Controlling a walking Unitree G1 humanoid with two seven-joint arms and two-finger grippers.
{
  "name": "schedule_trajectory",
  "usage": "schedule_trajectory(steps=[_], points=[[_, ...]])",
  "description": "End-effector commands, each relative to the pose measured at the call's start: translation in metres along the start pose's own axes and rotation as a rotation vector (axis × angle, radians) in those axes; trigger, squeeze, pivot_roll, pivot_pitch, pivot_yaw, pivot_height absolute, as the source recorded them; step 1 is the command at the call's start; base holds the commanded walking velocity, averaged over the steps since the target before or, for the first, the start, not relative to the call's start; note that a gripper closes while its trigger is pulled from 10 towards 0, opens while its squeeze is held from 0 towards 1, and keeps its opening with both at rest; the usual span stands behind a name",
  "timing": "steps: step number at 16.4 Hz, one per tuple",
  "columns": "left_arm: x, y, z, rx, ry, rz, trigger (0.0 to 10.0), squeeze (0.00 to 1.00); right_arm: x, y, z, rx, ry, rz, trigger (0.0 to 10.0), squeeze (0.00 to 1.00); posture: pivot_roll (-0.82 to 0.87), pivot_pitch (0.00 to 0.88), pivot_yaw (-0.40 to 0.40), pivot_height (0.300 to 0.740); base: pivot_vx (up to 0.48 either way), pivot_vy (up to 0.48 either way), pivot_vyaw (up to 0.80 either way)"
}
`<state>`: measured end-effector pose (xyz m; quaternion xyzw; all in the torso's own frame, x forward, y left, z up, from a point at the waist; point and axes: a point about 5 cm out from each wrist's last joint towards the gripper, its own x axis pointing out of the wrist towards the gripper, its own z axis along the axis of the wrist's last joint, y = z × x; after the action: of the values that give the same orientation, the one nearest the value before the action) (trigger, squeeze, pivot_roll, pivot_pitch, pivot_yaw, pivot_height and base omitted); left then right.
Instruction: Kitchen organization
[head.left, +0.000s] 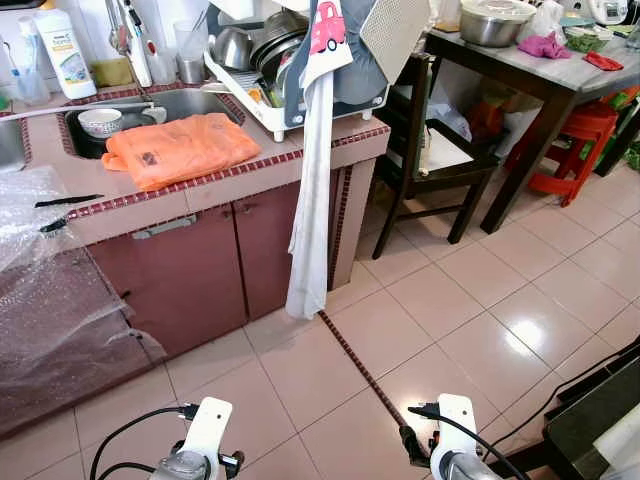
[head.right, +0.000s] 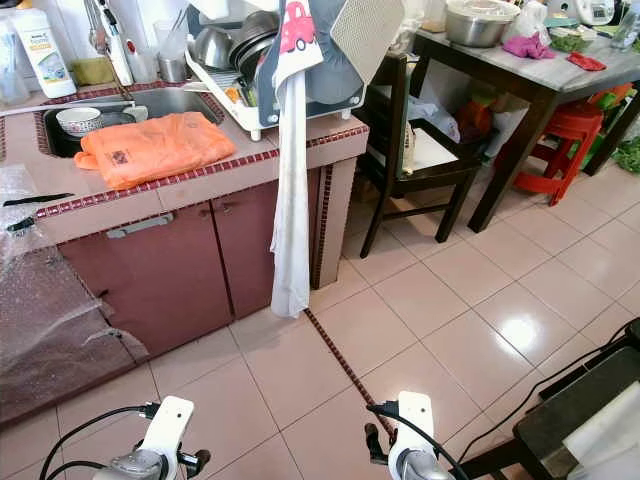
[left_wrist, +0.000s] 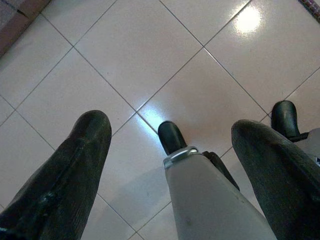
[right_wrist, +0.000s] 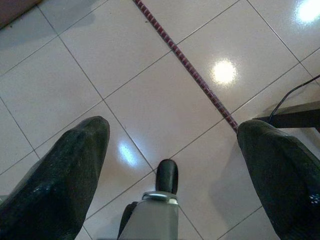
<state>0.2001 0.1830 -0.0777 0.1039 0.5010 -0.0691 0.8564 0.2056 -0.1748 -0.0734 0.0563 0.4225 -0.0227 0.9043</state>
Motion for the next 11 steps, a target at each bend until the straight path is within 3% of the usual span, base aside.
schedule_trajectory(steps=[1,2,3,4,6,8,11], points=[[-0.001,-0.006,0.064,-0.139,-0.183,0.003,10.0,0.00,-0.006,-0.009,-0.030,0.190,0.156,-0.038,10.0,0.00,-0.02,0.000,0.030,0.740,0.000,0.000,0.00],[-0.001,-0.008,0.065,-0.162,-0.178,-0.014,10.0,0.00,-0.006,-0.008,-0.030,0.170,0.157,-0.040,10.0,0.00,-0.02,0.000,0.030,0.740,0.000,0.000,0.00],[0.001,-0.009,0.045,-0.062,-0.111,-0.020,10.0,0.00,-0.007,-0.003,-0.033,0.113,0.095,-0.017,10.0,0.00,-0.01,0.000,0.069,0.740,0.000,0.000,0.00],[0.001,-0.009,0.042,-0.046,-0.101,-0.018,10.0,0.00,-0.007,-0.003,-0.033,0.096,0.087,-0.023,10.0,0.00,-0.01,0.000,0.069,0.740,0.000,0.000,0.00],[0.001,-0.009,0.041,-0.007,-0.091,-0.024,10.0,0.00,-0.007,-0.009,-0.030,-0.032,0.082,-0.092,10.0,0.00,-0.01,0.000,0.070,0.740,0.000,0.000,0.00],[0.001,-0.010,0.040,-0.002,-0.085,-0.033,10.0,0.00,-0.007,-0.006,-0.032,0.026,0.097,-0.046,10.0,0.00,-0.02,0.000,0.069,0.740,0.000,0.000,0.00],[0.001,-0.006,0.038,0.010,-0.078,0.010,10.0,0.00,-0.008,-0.008,-0.035,-0.002,0.112,-0.044,10.0,0.00,-0.02,0.000,0.061,0.740,0.000,0.000,0.00]])
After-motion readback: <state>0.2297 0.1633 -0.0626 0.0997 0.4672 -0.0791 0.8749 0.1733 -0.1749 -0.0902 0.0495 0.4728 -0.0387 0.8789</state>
